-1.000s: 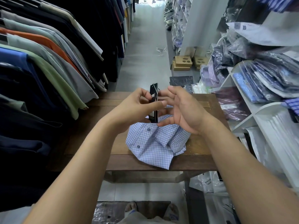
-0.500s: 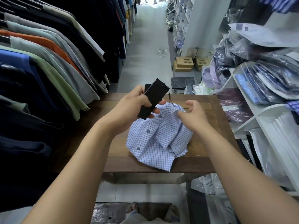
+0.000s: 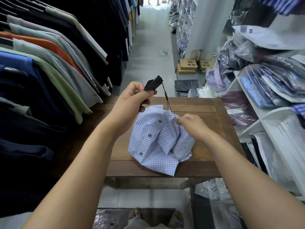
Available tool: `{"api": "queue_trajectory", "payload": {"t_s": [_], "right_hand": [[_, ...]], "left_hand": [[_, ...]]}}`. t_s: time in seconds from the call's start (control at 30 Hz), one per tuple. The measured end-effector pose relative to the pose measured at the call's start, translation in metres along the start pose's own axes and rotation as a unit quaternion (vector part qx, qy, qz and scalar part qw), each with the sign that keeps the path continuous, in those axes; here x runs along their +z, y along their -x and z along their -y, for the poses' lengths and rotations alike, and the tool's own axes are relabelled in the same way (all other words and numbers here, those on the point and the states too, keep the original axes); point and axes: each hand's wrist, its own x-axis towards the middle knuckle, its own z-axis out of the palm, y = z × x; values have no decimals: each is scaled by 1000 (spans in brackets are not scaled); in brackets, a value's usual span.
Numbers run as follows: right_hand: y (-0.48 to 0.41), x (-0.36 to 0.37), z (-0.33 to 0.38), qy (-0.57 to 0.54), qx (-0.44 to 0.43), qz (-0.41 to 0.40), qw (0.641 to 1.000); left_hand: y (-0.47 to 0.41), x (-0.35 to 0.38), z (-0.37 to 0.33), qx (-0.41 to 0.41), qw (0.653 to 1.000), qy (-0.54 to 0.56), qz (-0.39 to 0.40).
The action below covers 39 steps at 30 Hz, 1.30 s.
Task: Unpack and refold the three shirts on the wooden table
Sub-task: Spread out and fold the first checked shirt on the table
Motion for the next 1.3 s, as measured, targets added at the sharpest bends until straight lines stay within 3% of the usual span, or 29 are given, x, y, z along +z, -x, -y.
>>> {"api": "queue_trajectory", "payload": {"t_s": [0.33,0.53,0.63,0.8,1.0,1.13,1.23,1.3], "right_hand": [[0,7,-4,52,-55,14,997],[1,22,3,109,-186,-14,976],[-1,32,10,105,-186,-41,976],[2,23,13,14,-125,-90,988],[-5,11,21,-23,-100,-135,986],[-2,11,25,26,-148,-138,979],[8,11,34,46,-184,-139,972],[14,11,40,52,-195,-135,970]], "left_hand": [[7,-7,3,42,993,-106,-20],[15,-3,-2,47,994,-99,-18],[17,-6,-2,49,994,-97,-22],[14,-27,13,40,979,-196,-47],[13,-31,45,-40,975,-210,-57],[8,-30,58,-109,942,-319,-3],[6,-24,68,-162,926,-337,45],[5,-14,74,-186,899,-392,64]]}}
